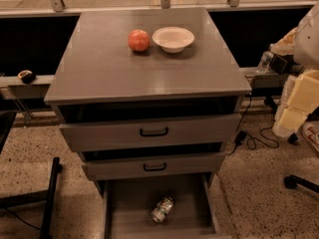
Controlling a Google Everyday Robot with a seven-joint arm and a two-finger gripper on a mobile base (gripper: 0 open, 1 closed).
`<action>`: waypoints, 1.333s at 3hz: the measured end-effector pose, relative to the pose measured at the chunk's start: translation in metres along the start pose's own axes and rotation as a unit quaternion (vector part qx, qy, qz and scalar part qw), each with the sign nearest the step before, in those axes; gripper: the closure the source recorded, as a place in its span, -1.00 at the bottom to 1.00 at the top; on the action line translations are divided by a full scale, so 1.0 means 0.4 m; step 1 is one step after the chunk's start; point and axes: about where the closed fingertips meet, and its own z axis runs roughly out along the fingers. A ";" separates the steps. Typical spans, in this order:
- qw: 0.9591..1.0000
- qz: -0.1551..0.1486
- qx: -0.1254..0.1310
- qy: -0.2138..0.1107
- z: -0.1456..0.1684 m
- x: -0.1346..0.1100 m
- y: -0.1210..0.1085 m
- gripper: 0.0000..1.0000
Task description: Pick 7up can from bottom drawer and place on counter
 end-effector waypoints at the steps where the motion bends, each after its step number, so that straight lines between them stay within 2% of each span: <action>1: 1.000 0.001 -0.002 -0.001 0.008 0.002 0.001 -1.00; 2: 0.998 0.032 -0.054 -0.024 0.198 0.056 0.029 -1.00; 3: 0.983 0.122 -0.112 -0.084 0.402 0.084 0.137 -1.00; 4: 0.965 0.159 -0.160 -0.136 0.543 0.093 0.224 -1.00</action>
Offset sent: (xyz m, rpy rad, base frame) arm 0.0220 -0.0226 -0.2392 0.2560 0.3053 -0.0771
